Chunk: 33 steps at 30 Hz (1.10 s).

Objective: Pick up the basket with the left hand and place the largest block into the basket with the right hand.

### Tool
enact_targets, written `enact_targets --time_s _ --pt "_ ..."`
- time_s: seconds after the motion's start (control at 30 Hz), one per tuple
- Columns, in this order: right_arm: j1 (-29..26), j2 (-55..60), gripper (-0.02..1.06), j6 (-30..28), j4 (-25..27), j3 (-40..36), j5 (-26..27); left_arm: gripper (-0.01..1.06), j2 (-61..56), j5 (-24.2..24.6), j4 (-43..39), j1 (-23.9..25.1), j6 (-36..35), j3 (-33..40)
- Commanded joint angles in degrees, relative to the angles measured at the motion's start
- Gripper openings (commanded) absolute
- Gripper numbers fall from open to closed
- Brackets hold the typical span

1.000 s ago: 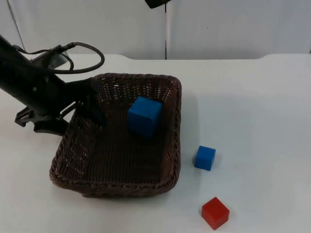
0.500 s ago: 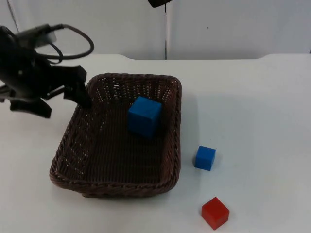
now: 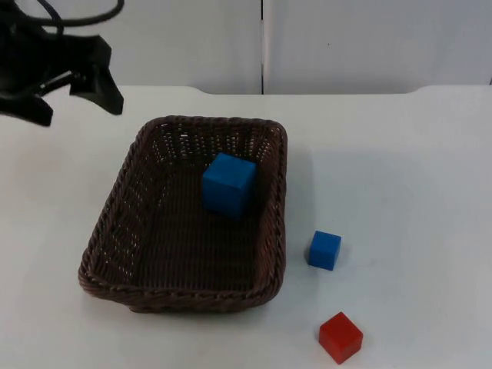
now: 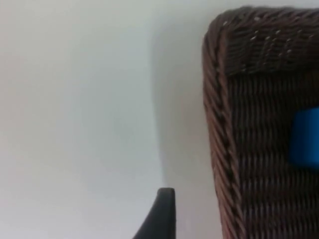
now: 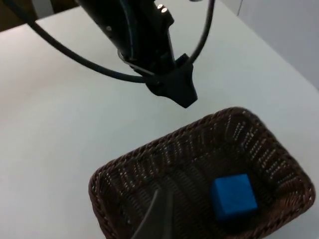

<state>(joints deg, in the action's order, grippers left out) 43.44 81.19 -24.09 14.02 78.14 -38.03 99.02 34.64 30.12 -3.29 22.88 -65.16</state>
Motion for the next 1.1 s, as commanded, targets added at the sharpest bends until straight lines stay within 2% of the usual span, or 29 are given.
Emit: enact_targets --time_s 0.0,0.37,0.5,0.67,1.07 --pt "0.2 -1.9 0.78 0.6 -0.6 -0.1 -0.2 0.82 -2.3 1.1 -1.2 -0.1 -1.0 -0.2" --pt "0.2 -6.7 0.78 2.2 -0.6 -2.2 0.0 0.82 -14.0 6.0 -1.9 -0.1 -1.4 1.0" --pt "0.2 -9.2 0.78 2.2 -0.8 -5.9 1.0 0.82 -19.1 4.2 -1.9 -0.1 -1.4 4.8" --pt "0.2 -16.3 0.78 2.6 -0.8 -15.4 4.7 0.82 -30.3 2.4 -3.4 -0.1 -1.3 11.8" --pt "0.2 -30.4 0.78 4.2 -0.8 -27.9 6.3 0.82 -49.4 3.5 -6.2 -0.1 -1.3 19.3"
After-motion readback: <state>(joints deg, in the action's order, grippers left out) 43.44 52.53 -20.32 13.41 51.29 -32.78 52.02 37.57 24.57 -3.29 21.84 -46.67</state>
